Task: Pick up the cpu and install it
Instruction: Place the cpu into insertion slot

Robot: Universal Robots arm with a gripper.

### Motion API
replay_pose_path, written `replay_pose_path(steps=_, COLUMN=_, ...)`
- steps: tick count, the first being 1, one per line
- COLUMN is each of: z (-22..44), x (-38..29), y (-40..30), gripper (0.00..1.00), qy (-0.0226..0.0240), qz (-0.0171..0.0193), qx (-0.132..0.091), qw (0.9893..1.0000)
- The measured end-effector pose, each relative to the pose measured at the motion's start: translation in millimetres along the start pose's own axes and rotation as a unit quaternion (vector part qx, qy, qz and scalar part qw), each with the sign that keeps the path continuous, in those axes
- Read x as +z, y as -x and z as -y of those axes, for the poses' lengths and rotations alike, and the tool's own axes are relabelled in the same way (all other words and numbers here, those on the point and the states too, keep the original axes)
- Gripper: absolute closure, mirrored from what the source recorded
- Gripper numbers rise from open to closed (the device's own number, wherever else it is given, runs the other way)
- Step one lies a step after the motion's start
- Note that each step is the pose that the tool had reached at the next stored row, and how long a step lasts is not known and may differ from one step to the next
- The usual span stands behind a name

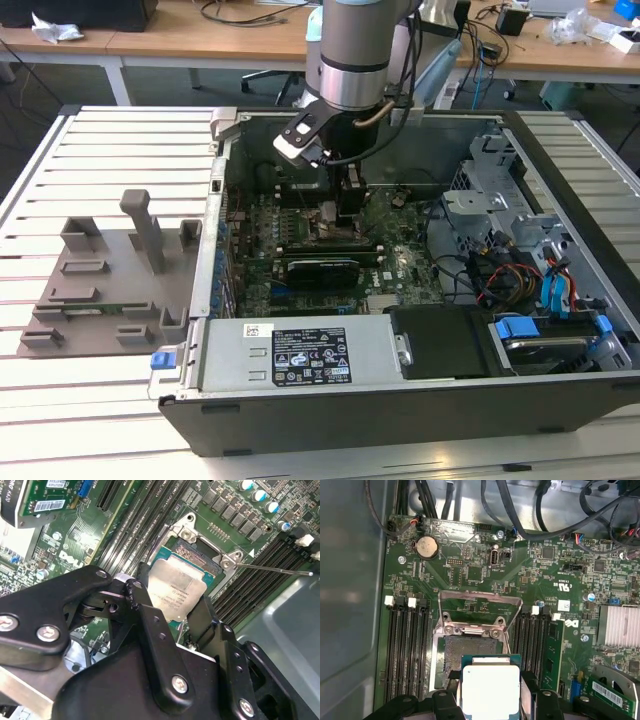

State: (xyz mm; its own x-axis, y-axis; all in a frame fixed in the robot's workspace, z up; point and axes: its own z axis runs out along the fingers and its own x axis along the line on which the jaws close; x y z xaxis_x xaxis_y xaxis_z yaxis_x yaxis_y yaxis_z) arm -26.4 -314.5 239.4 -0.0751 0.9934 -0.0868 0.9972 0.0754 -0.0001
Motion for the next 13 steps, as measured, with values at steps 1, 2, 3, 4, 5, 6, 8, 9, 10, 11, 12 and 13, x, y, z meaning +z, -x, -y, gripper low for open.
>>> replay_pose_path(steps=1, z=0.0, x=0.6, y=0.0, gripper=0.45, qy=0.0, qz=0.0, qx=0.0, qw=1.0)
replay_pose_path(steps=2, z=0.0, x=1.6, y=-0.1, gripper=0.45, qy=0.0, qz=0.0, qx=0.0, qw=1.0)
replay_pose_path(steps=3, z=0.0, x=2.7, y=-0.2, gripper=0.45, qy=-0.0001, qz=0.0, qx=0.0, qw=1.0)
replay_pose_path(steps=4, z=0.0, x=3.4, y=-0.3, gripper=0.45, qy=-0.0001, qz=0.0, qx=0.0, qw=1.0)
replay_pose_path(steps=5, z=-0.1, x=4.2, y=-0.5, gripper=0.45, qy=0.0, qz=0.0, qx=0.0, qw=1.0)
replay_pose_path(steps=6, z=-0.1, x=4.8, y=-0.8, gripper=0.45, qy=-0.0001, qz=0.0001, qx=0.0, qw=1.0)
replay_pose_path(steps=8, z=-0.3, x=6.6, y=-3.1, gripper=0.45, qy=0.0, qz=0.0001, qx=0.0, qw=1.0)
replay_pose_path(steps=9, z=-0.5, x=7.8, y=-5.2, gripper=0.45, qy=0.0, qz=0.0, qx=0.0, qw=1.0)
replay_pose_path(steps=10, z=-0.7, x=9.2, y=-6.7, gripper=0.45, qy=0.0, qz=0.0, qx=0.0, qw=1.0)
replay_pose_path(steps=11, z=-0.8, x=10.8, y=-7.7, gripper=0.45, qy=0.0, qz=0.0, qx=0.0, qw=1.0)
replay_pose_path(steps=12, z=-0.8, x=12.2, y=-8.3, gripper=0.45, qy=-0.0001, qz=0.0, qx=0.0, qw=1.0)
replay_pose_path(steps=13, z=-0.8, x=13.0, y=-8.6, gripper=0.45, qy=-0.0002, qz=0.0001, qx=0.001, qw=1.0)
